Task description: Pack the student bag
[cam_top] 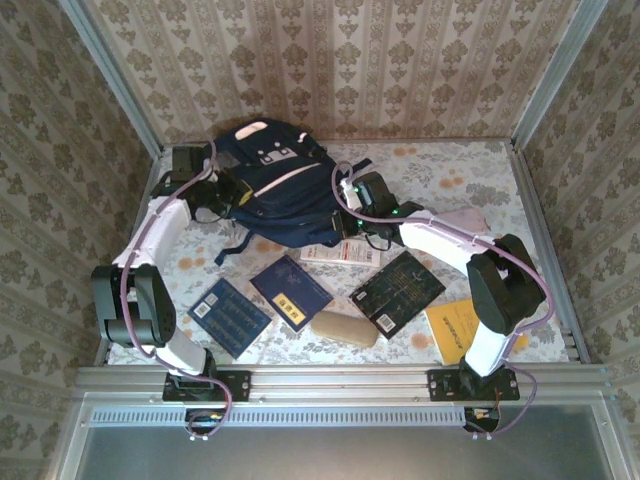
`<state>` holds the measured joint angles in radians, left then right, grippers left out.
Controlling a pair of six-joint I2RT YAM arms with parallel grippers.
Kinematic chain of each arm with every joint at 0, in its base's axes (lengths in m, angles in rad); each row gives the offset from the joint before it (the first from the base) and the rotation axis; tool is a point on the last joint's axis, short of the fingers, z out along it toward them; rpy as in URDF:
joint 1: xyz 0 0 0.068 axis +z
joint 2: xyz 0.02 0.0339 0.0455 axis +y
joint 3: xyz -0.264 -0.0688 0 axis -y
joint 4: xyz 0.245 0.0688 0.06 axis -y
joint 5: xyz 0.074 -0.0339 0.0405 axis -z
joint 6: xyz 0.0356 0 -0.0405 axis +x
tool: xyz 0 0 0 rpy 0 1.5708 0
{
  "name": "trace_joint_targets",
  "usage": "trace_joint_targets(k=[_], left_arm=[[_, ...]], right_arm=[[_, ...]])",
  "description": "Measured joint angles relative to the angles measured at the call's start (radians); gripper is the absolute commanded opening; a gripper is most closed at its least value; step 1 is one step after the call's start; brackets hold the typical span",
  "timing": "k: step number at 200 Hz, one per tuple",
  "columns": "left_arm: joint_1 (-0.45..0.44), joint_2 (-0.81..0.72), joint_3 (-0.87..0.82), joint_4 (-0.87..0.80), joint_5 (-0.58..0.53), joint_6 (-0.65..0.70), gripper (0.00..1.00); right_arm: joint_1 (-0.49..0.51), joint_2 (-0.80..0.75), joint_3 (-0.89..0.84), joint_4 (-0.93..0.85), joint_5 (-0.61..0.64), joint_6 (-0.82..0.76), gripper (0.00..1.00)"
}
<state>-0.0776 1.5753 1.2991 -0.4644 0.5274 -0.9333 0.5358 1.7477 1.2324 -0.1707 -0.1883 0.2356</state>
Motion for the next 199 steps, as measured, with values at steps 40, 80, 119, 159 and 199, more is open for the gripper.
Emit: trace_joint_targets(k=[40,80,119,159,199], left_arm=[[0.000,0.050,0.157,-0.121,-0.027,0.146,0.47],[-0.030,-0.007,0.149,-0.174,-0.076,0.188,0.55],[-0.071,-0.261,-0.148,-0.131,-0.051,0.024,0.62],[-0.148,-0.366,-0.327,-0.109,-0.050,-0.098,0.64],[-0.157,-0.352,-0.356,-0.068,-0.052,-0.126,0.64]], right_arm=[[0.023,0.000,0.005,-0.005,-0.078,-0.024,0.00],[0.099,0.000,-0.023,0.057,-0.089,0.123,0.00],[0.222,0.002,-0.071,0.161,-0.047,0.269,0.00],[0.290,0.011,-0.103,0.261,-0.024,0.345,0.00],[0.291,0.041,-0.112,0.297,-0.023,0.372,0.00]])
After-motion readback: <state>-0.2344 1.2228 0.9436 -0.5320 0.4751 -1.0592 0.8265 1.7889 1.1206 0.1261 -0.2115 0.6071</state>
